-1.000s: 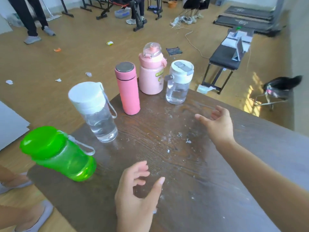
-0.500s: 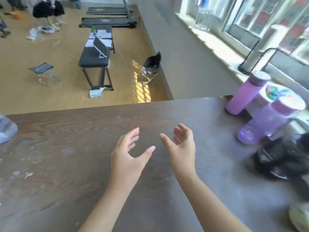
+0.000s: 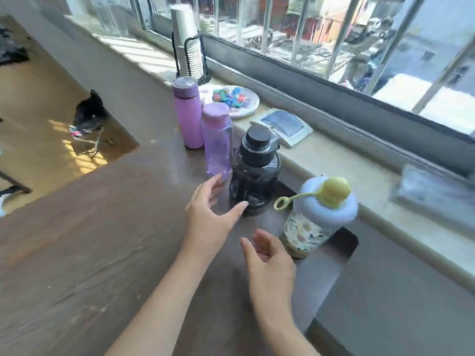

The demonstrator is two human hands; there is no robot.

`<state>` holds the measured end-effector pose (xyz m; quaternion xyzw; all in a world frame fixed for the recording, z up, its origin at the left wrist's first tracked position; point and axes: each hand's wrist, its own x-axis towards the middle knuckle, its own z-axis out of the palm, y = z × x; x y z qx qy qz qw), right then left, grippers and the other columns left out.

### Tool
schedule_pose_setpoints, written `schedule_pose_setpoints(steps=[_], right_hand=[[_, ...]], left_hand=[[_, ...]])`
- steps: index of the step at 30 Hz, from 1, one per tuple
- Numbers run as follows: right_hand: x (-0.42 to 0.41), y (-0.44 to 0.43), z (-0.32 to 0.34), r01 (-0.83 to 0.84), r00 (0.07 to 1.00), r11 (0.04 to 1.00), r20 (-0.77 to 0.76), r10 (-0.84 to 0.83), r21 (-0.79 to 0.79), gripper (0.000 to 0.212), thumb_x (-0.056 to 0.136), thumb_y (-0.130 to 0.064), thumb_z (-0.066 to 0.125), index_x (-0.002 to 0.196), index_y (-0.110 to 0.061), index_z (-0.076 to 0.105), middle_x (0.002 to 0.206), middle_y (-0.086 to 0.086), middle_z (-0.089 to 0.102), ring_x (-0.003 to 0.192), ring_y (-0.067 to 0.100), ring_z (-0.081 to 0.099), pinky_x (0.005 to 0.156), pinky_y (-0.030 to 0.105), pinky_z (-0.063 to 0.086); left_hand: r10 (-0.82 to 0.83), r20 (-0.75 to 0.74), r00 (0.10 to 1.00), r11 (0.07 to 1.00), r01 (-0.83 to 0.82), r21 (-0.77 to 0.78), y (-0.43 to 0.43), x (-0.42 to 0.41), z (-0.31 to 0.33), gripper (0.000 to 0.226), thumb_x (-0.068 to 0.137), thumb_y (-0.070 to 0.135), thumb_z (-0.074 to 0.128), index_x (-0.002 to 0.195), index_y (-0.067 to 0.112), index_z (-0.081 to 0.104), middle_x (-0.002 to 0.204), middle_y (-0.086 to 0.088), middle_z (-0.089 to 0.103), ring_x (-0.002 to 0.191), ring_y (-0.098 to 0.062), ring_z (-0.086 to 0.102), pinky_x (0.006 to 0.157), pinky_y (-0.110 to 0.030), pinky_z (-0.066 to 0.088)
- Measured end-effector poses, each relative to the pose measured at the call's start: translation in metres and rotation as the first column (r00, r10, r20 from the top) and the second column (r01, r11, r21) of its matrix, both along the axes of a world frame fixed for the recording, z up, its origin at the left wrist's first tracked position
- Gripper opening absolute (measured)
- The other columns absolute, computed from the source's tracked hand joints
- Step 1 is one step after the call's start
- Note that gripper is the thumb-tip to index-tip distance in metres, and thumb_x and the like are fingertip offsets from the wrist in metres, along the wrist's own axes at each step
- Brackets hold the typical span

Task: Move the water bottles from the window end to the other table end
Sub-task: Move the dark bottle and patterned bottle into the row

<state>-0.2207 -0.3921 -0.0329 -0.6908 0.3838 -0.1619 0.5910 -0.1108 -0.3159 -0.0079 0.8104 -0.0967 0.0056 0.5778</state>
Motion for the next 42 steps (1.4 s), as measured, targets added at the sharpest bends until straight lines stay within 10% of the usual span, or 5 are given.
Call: schedule_pose_setpoints(steps=[5,11,29,38,42], right_hand=[[-0.032,-0.023,-0.001,0.282,0.955,0.956,-0.068,-0.287,-0.077,0.036,0.079,-0.040,0.086,0.094,-0.018,0.062,0.087,-0.007,0.065,0.081,0.009,0.062,0.068,0.011,0.040],[-0.032,-0.053,-0.010,0.263,0.964,0.932,0.020,-0.266,-0.250,0.090,0.068,-0.031,0.094,0.141,-0.016,0.044,0.136,0.001,0.051,0.128,0.023,0.051,0.109,0.048,0.043],[0.021,0.003,0.019,-0.072,0.991,0.979,0.099,0.092,-0.190,0.056,0.069,-0.021,0.094,0.112,-0.026,0.059,0.099,-0.019,0.070,0.084,-0.021,0.061,0.070,0.007,0.048],[0.052,0.162,0.031,-0.386,0.889,0.886,0.153,0.431,-0.257,0.049,0.069,-0.021,0.094,0.101,-0.025,0.057,0.092,-0.014,0.069,0.084,-0.010,0.064,0.067,0.005,0.045],[0.057,0.249,0.033,-0.575,0.782,0.791,0.146,0.606,-0.208,0.051,0.072,-0.025,0.091,0.110,-0.027,0.057,0.099,-0.015,0.069,0.089,-0.005,0.065,0.066,0.008,0.046]], left_hand=[[-0.012,-0.026,1.000,0.998,0.013,0.066,-0.040,0.001,-0.005,0.086,0.064,0.043,0.095,0.142,0.022,0.062,0.137,-0.002,0.071,0.125,-0.018,0.070,0.111,-0.041,0.055],[0.136,-0.038,0.990,0.988,-0.133,0.079,-0.058,0.000,0.002,0.043,0.077,0.037,0.089,0.110,0.014,0.073,0.106,-0.006,0.080,0.101,-0.028,0.071,0.086,-0.032,0.051],[0.267,-0.090,0.960,0.953,-0.277,-0.124,0.061,-0.011,0.003,0.020,0.081,0.006,0.086,0.093,0.021,0.087,0.071,0.035,0.076,0.068,0.011,0.069,0.077,-0.019,0.059],[0.668,-0.036,0.743,0.742,-0.669,-0.046,0.266,-0.079,0.015,0.011,0.080,0.014,0.088,0.088,0.020,0.084,0.073,0.001,0.080,0.080,-0.025,0.075,0.078,-0.024,0.055],[0.771,-0.036,0.636,0.636,-0.771,-0.001,0.349,-0.131,0.023,0.018,0.078,0.013,0.087,0.087,0.029,0.084,0.073,0.027,0.077,0.088,-0.016,0.073,0.073,-0.009,0.050]])
